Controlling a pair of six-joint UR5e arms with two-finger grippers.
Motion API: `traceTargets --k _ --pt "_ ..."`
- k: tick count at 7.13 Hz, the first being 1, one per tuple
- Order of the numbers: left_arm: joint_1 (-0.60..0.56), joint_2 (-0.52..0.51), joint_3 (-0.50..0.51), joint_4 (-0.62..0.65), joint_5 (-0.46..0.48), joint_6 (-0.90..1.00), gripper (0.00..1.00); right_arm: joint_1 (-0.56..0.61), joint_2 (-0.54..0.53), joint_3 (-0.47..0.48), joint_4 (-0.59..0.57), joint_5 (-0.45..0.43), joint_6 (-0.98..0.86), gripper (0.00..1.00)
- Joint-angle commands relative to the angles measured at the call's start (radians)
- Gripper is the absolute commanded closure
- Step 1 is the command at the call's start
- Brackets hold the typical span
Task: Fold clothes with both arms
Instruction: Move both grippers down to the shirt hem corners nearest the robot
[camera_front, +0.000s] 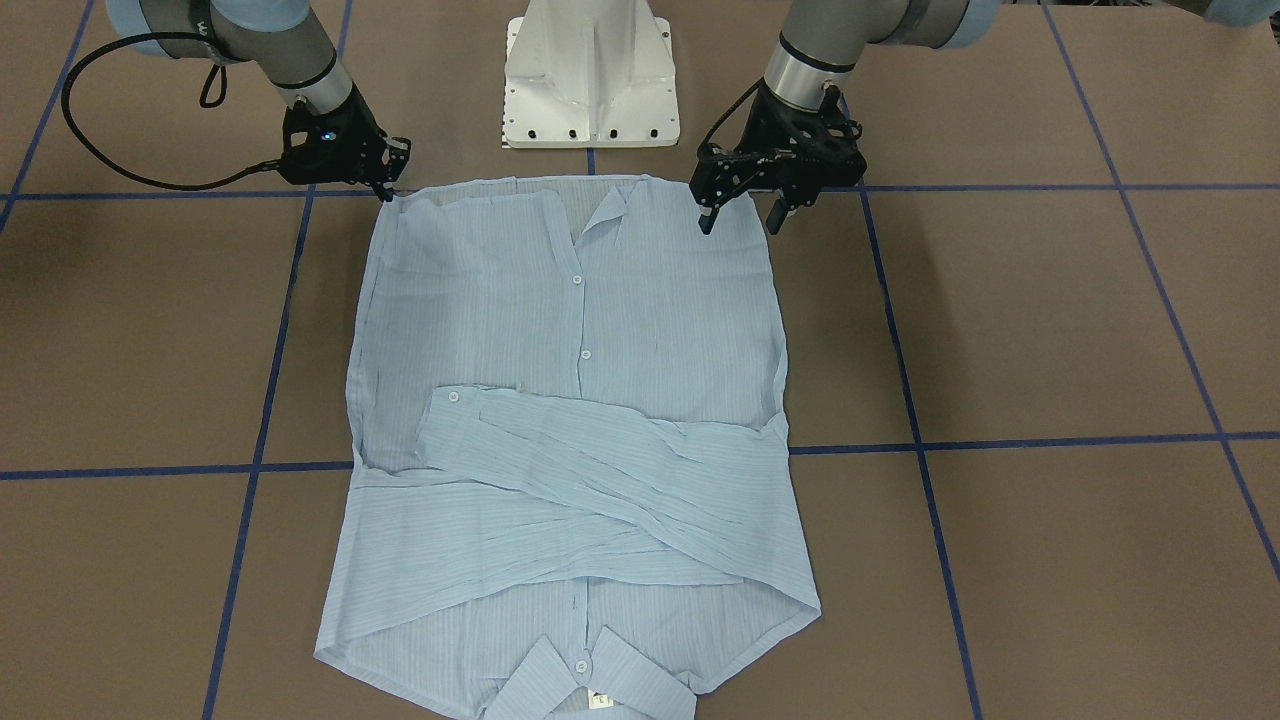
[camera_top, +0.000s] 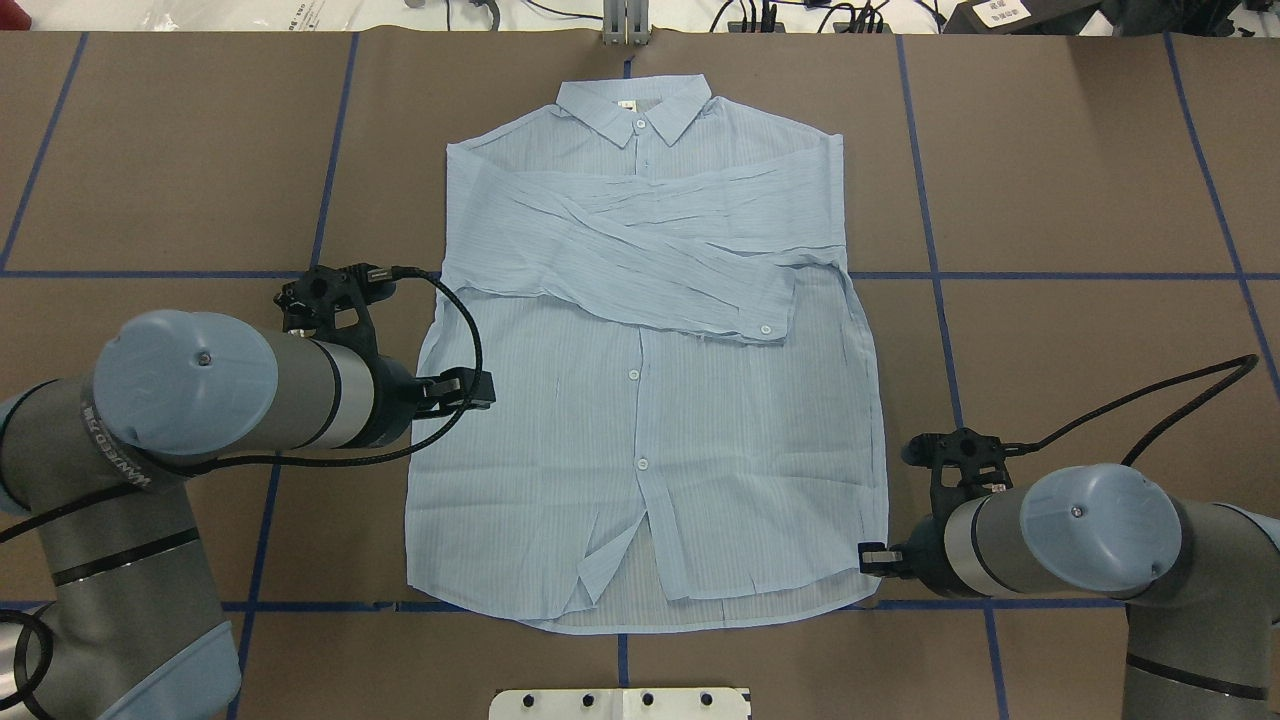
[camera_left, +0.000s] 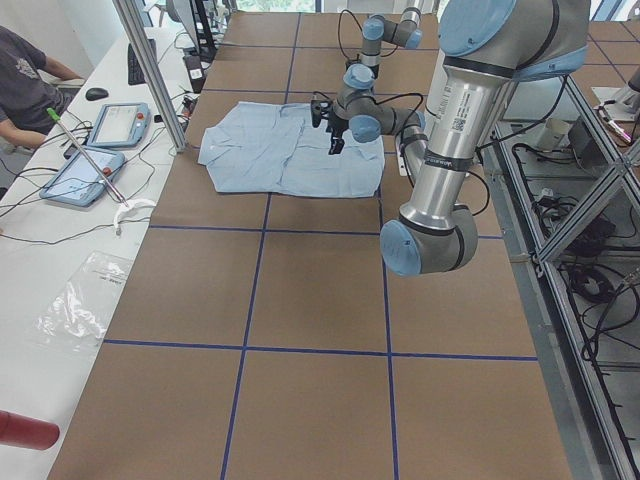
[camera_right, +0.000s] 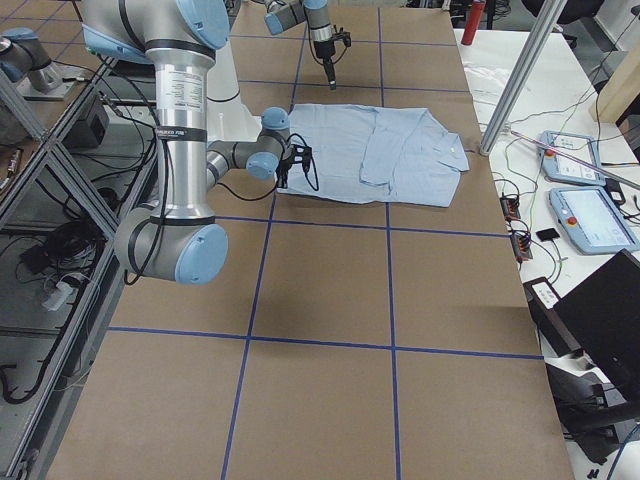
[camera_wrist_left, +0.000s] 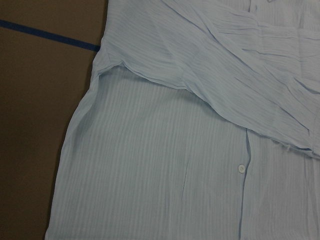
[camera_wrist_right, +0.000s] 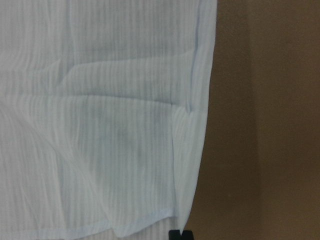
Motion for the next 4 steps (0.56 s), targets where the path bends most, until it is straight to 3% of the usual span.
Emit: traceTargets --k 1,4 --pt "0.109 0.078 -0.001 0.005 0.004 -0.023 0.03 0.01 0.002 0.026 0.002 -0.006 0.002 1.0" --pt "0.216 0.152 0.0 0.005 0.01 -0.101 0.05 0.016 0.002 0.036 0.007 -0.006 0.002 1.0"
